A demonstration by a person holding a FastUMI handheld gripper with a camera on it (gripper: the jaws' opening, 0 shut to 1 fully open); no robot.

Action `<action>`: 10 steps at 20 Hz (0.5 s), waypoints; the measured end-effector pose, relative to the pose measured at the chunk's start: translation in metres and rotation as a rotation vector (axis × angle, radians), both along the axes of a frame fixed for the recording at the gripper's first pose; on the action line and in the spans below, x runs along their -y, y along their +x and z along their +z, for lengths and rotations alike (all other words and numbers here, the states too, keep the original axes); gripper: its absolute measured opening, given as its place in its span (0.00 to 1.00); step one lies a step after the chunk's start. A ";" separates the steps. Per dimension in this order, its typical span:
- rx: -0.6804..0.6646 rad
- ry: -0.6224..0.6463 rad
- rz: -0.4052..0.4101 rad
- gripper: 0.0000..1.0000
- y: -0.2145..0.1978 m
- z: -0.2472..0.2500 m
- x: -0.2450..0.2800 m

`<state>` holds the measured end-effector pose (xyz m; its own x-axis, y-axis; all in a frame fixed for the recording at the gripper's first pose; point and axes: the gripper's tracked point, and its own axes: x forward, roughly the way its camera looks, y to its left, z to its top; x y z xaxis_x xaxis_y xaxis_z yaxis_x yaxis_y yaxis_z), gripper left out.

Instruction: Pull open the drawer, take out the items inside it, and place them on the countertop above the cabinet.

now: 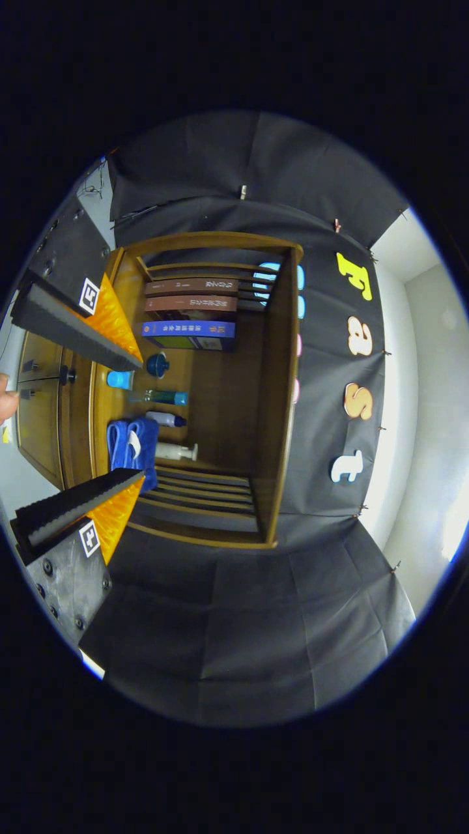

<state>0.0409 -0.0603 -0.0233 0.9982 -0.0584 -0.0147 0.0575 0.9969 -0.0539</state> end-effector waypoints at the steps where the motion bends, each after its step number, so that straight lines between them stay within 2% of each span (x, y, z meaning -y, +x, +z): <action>1: 0.004 0.006 -0.001 0.98 -0.007 0.008 0.001; 6: 0.049 0.042 -0.023 0.98 -0.039 0.041 0.014; 10: 0.054 0.027 -0.034 0.98 -0.058 0.044 0.021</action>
